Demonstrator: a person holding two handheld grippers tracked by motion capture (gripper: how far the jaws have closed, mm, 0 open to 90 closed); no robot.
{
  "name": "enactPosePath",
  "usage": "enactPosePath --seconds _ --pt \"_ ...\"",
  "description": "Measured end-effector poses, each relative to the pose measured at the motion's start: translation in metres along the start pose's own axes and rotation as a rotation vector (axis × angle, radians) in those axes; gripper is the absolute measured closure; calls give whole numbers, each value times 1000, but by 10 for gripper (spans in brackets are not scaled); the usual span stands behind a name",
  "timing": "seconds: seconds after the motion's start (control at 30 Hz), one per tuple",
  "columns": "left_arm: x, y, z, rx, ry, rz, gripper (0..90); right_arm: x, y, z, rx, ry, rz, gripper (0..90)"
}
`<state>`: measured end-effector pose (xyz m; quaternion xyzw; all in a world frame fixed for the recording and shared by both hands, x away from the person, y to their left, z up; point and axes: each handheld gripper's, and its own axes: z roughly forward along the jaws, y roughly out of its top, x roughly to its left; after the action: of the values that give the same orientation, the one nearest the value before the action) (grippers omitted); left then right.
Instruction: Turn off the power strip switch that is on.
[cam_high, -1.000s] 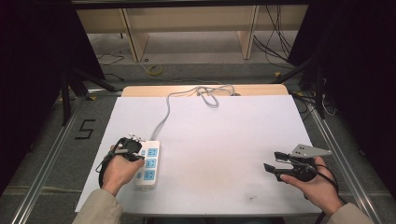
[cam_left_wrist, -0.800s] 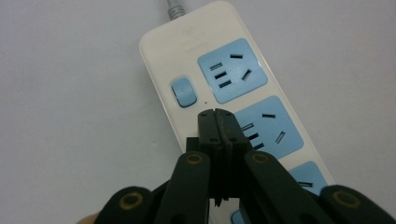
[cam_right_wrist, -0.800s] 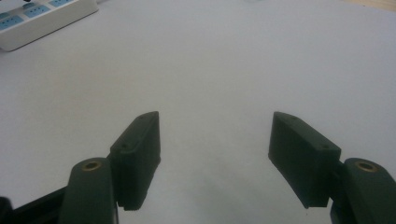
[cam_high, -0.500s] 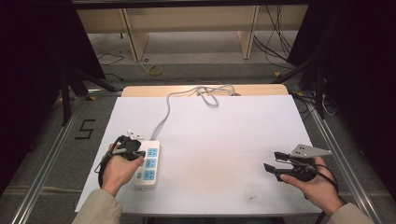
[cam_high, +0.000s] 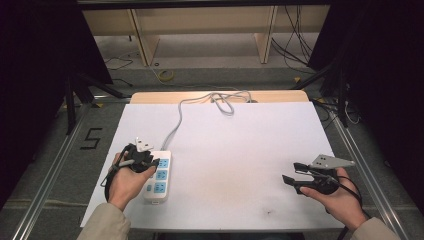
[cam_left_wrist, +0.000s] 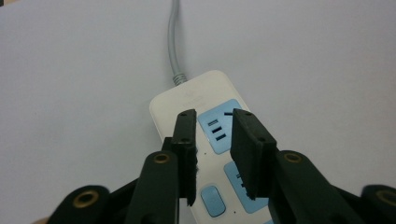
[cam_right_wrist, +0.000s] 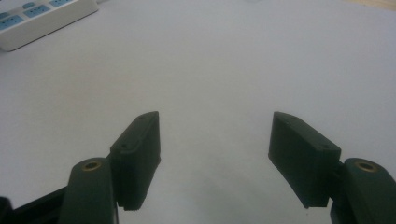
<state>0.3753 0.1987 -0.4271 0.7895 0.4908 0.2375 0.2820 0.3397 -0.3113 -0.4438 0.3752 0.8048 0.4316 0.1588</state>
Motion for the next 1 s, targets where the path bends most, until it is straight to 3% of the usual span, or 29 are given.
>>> enactPosePath --seconds 0.17,0.27,0.5,0.6,0.73,1.0 --pt "-5 -2 1 -54 -22 33 580 0 0 0 1 0 0 345" --pt "-9 -5 2 -60 -61 53 502 0 0 0 -2 0 1 344" --pt "-19 -13 -2 -125 -131 116 288 -1 -1 0 -4 3 -1 343" --pt "-23 -15 -5 -136 -149 158 262 -1 -1 0 -4 3 1 343" --pt "-28 -18 -8 -151 -164 179 225 -2 -1 0 -5 5 7 343" --pt "-29 -26 -15 -191 -145 167 206 -1 -1 1 -9 14 6 337"
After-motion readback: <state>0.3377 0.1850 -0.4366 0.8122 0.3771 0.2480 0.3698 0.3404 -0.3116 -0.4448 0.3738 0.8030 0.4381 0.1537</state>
